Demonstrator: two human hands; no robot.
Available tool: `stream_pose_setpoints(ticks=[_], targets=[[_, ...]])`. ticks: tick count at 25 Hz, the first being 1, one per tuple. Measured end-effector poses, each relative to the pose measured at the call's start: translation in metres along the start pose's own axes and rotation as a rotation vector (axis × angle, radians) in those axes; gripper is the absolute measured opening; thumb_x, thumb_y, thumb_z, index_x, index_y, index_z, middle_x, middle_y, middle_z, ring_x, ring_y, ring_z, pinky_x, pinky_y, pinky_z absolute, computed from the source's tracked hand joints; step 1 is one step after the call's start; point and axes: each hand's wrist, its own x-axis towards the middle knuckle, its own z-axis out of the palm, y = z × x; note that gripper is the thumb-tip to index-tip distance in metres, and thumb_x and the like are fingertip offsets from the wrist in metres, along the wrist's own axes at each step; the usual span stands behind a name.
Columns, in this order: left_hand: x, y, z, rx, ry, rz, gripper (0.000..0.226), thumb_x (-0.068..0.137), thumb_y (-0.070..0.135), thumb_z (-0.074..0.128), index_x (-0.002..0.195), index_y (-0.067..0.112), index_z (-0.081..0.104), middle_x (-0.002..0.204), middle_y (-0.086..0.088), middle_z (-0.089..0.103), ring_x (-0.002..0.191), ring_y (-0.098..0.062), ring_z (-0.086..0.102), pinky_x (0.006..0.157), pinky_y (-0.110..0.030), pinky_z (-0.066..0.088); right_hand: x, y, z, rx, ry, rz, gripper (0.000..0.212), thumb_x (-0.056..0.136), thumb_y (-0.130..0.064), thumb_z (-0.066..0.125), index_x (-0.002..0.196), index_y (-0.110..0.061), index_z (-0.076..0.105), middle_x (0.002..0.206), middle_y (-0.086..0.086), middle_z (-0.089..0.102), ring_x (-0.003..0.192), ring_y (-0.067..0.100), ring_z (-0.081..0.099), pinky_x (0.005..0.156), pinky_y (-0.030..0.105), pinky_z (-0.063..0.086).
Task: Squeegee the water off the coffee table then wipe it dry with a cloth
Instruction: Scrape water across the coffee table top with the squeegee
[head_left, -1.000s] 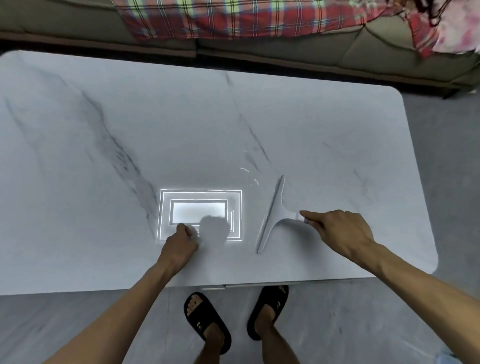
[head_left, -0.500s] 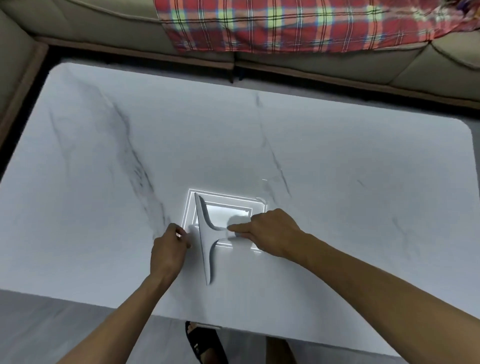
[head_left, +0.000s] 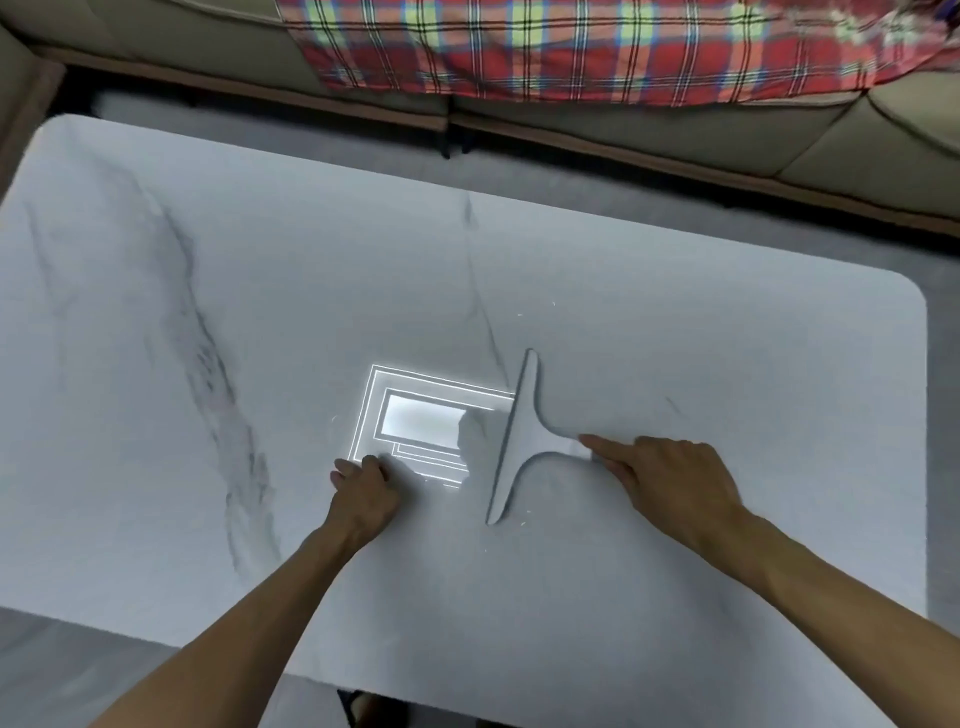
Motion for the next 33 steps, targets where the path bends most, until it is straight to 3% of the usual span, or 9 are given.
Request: stream_pose_setpoints(ticks=[5,11,18,21,23,26,29,31,33], targets=[[-0.006,0.01,-0.013,-0.102,0.16,0.031,0.022,0.092,0.01,0.043,0.112,0.005,0.05,0.105,-0.012,0.058,0.083,-0.026,0.051,0.074,-0.033,0.041,0.006,-0.005,-0.03,0.045,0.004,0.032,0.04,0.098,-0.054,0.019,0.134,-0.064,0.032,0.082,-0.01,0.061,0.076,0.014,0.063,0.058,0.029,0.035],[0.007,0.026,-0.051,-0.29,0.359,0.079,0.003,0.092,0.014,0.045,0.095,0.016,0.045,0.084,-0.006,0.056,0.078,-0.03,0.056,0.069,-0.033,0.045,0.103,-0.093,-0.03,0.127,0.027,-0.166,0.032,0.102,-0.048,0.035,0.131,-0.056,0.047,0.089,-0.001,0.069,0.084,0.024,0.065,0.064,0.028,0.03],[0.019,0.035,-0.063,-0.179,0.112,0.156,0.016,0.091,0.011,0.045,0.107,0.013,0.044,0.09,-0.008,0.057,0.077,-0.028,0.054,0.059,-0.03,0.035,0.103,-0.044,-0.023,0.113,0.018,-0.032,0.036,0.101,-0.049,0.028,0.134,-0.058,0.041,0.091,-0.004,0.067,0.086,0.022,0.064,0.063,0.029,0.032],[0.025,0.06,-0.053,-0.149,0.089,0.171,0.009,0.089,0.007,0.045,0.09,0.016,0.043,0.085,-0.006,0.052,0.069,-0.023,0.047,0.059,-0.029,0.034,0.068,0.0,-0.031,0.096,0.011,0.115,0.037,0.102,-0.049,0.025,0.135,-0.059,0.038,0.092,-0.01,0.067,0.083,0.017,0.063,0.061,0.028,0.03],[0.032,0.083,-0.046,-0.085,0.118,0.206,0.007,0.088,0.007,0.05,0.089,0.013,0.046,0.093,-0.01,0.054,0.071,-0.024,0.051,0.062,-0.027,0.036,0.047,0.021,-0.04,0.052,0.016,0.184,0.037,0.101,-0.049,0.025,0.134,-0.058,0.039,0.092,-0.013,0.068,0.082,0.016,0.064,0.061,0.028,0.032],[0.054,0.108,-0.035,0.083,0.141,0.326,0.026,0.086,-0.001,0.052,0.111,0.001,0.053,0.116,-0.016,0.049,0.1,-0.031,0.055,0.071,-0.028,0.041,0.045,0.039,-0.062,0.073,0.04,0.232,0.038,0.099,-0.054,0.024,0.133,-0.059,0.039,0.099,-0.017,0.069,0.087,0.016,0.066,0.064,0.029,0.036],[0.067,0.114,-0.018,0.32,0.051,0.52,0.033,0.076,-0.022,0.034,0.085,-0.003,0.06,0.087,-0.013,0.054,0.085,-0.031,0.057,0.074,-0.041,0.047,0.094,0.039,-0.081,0.199,0.114,0.212,0.038,0.098,-0.051,0.032,0.136,-0.053,0.038,0.112,-0.005,0.069,0.1,0.027,0.064,0.076,0.035,0.045],[0.074,0.126,-0.016,0.548,0.098,0.548,0.015,0.068,-0.009,0.06,0.059,0.003,0.061,0.056,-0.006,0.051,0.055,-0.027,0.061,0.051,-0.044,0.054,0.145,0.032,-0.086,0.251,0.104,0.185,0.045,0.098,-0.035,0.042,0.141,-0.044,0.037,0.116,0.007,0.064,0.105,0.033,0.059,0.083,0.038,0.046],[0.078,0.133,-0.018,0.626,0.105,0.508,0.011,0.06,-0.004,0.068,0.058,0.006,0.066,0.054,-0.01,0.052,0.053,-0.027,0.063,0.048,-0.042,0.055,0.184,0.024,-0.085,0.317,0.082,0.173,0.053,0.097,-0.021,0.045,0.146,-0.037,0.034,0.12,0.012,0.061,0.109,0.035,0.055,0.086,0.039,0.045]])
